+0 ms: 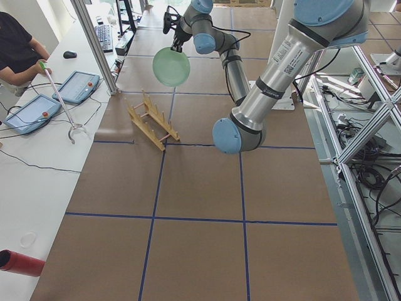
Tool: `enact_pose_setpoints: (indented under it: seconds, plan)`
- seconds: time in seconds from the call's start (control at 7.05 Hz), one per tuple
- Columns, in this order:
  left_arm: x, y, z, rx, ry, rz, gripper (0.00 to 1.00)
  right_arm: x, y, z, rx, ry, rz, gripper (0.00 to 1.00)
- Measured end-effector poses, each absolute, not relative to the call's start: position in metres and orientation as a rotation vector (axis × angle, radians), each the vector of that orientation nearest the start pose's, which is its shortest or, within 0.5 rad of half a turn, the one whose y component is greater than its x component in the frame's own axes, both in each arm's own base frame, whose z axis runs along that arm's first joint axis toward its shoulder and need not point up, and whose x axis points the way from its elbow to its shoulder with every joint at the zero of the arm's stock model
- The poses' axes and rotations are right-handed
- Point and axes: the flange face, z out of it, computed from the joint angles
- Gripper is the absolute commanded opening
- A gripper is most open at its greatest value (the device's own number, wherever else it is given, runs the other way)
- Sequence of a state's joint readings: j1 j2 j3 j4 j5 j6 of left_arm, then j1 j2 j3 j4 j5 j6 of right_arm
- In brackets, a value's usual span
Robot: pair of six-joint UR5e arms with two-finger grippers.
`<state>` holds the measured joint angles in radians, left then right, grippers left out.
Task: Place plate on rack
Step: 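Lift the plate with the left gripper and carry it above the rack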
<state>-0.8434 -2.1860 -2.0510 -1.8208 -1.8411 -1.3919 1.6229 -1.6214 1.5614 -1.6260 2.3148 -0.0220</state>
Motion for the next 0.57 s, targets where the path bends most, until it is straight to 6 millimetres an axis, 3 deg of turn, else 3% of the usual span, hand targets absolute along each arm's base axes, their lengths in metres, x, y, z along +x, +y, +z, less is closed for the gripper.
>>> enact_pose_setpoints:
  seconds: [0.28, 0.57]
  plan:
    - [0.261, -0.465, 0.118, 0.489, 1.497, -0.499, 0.00, 0.090, -0.456, 0.695, -0.083, -0.747, 0.072, 1.00]
    - [0.260, -0.476, 0.146, 0.508, 1.658, -0.614, 0.00, 0.090, -0.456, 0.695, -0.082, -0.747, 0.071, 1.00]
